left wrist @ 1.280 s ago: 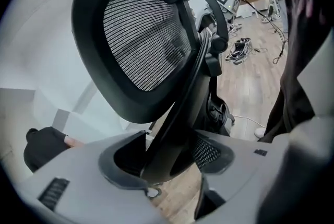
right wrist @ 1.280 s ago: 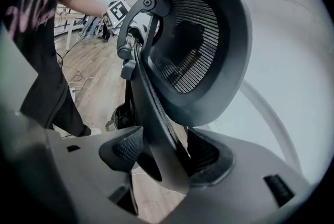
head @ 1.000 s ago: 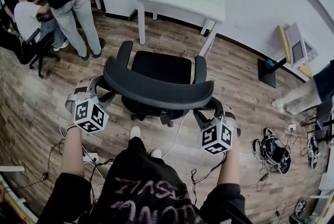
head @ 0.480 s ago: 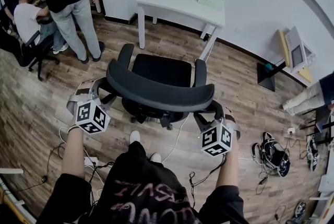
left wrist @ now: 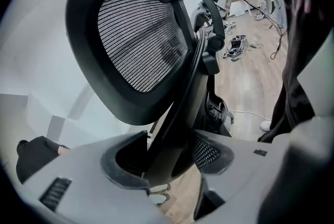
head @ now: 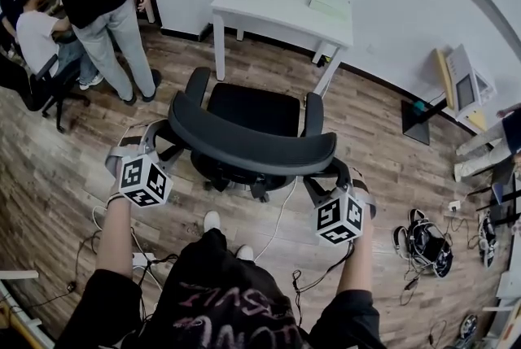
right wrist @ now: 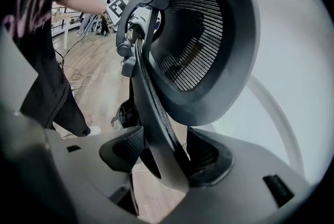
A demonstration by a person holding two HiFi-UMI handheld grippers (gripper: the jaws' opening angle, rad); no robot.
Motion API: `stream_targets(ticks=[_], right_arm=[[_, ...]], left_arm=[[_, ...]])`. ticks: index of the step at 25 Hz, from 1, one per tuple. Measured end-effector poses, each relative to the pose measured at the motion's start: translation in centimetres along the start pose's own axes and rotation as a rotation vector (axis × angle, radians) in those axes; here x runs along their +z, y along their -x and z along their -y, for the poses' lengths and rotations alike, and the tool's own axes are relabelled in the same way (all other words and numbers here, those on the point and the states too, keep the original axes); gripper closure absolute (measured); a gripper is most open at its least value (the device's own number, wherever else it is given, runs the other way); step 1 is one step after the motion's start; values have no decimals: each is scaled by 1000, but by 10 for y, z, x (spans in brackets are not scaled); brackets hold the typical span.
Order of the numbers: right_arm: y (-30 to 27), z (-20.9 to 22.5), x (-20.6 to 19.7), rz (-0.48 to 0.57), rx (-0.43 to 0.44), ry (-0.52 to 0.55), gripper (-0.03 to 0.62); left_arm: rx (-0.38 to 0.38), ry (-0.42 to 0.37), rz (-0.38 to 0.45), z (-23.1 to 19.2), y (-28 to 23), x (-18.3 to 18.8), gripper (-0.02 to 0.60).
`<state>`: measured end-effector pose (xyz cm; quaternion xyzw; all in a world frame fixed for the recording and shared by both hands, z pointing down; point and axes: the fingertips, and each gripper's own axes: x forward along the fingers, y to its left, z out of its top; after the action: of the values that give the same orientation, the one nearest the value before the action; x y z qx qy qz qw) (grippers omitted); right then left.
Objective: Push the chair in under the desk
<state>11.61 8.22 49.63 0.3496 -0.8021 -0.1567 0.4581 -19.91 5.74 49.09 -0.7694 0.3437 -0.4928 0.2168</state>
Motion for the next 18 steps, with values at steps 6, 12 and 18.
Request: stream_targets(ticks=[6,12,18], right_arm=[[-27,16,8,-5,-8,-11,327],[-49,31,21,-14,-16,-19,327],[-67,41,27,-25,-26,-37,326]], left_arm=[[-9,-10,-1,-26,-28,-9,319],[-15,-17,9,-53,-50,-19,319],[-29,-35,31,-74,-73,-24,318]])
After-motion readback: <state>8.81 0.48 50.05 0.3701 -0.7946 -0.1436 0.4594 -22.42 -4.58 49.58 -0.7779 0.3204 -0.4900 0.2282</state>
